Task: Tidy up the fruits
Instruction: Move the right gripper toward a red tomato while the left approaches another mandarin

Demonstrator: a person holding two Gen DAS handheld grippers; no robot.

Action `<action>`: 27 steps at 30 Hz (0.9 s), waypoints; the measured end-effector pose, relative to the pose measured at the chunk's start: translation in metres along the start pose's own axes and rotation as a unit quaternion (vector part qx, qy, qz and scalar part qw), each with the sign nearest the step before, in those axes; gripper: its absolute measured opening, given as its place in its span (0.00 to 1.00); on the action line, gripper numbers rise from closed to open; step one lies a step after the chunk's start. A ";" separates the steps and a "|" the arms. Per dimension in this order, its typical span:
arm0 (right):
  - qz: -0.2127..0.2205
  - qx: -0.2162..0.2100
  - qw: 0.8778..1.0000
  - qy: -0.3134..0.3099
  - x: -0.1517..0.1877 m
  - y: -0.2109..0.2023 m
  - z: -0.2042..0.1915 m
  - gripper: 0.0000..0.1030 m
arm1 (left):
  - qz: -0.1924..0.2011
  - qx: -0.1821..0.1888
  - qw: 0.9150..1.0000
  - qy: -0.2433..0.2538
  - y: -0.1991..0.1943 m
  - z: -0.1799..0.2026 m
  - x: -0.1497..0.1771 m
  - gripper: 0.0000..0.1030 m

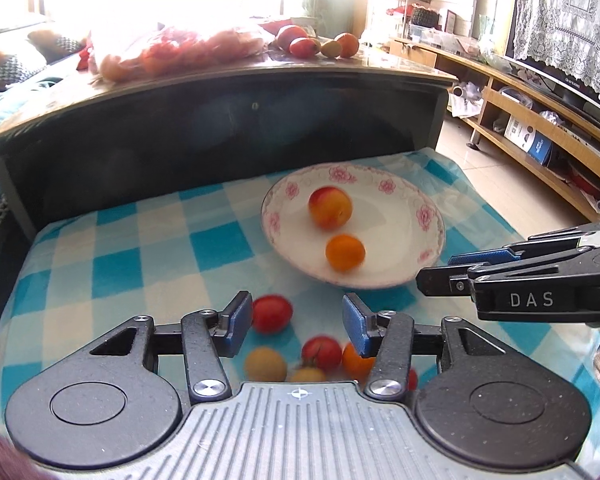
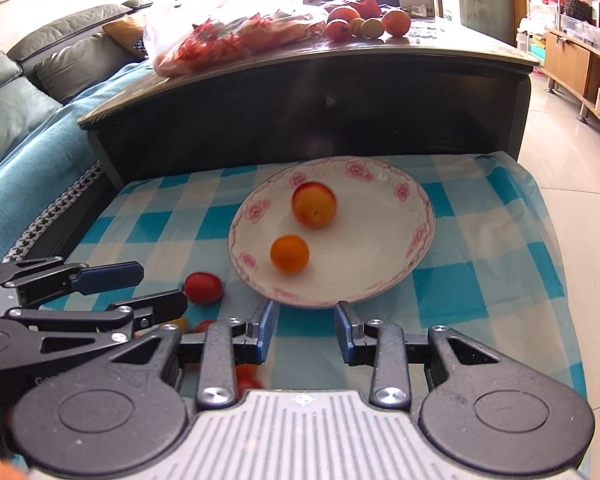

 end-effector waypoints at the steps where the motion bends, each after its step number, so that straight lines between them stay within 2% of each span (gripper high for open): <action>1: -0.003 -0.002 1.000 0.001 0.003 -0.001 -0.002 0.35 | -0.001 -0.001 1.000 0.001 -0.003 -0.001 0.003 0.56; 10: -0.027 -0.014 1.000 -0.006 0.023 -0.009 -0.023 0.35 | -0.015 -0.005 1.000 -0.004 -0.021 -0.010 0.029 0.57; 17: -0.041 -0.020 0.999 -0.018 0.029 -0.017 -0.036 0.35 | -0.027 -0.023 0.999 0.013 -0.042 -0.012 0.048 0.57; 27: -0.036 -0.020 0.998 -0.049 0.038 -0.007 -0.049 0.36 | -0.037 -0.004 0.999 0.007 -0.035 -0.023 0.059 0.59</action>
Point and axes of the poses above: each gripper's, at about its wrist camera, not at the fingertips, and y roughly the way its jaws point, z to its right, x to its underside, the point moved 3 cm from there along y, roughly the way its jaws point, and after that the axes turned 8 degrees about -y, right-handed, at the moved point
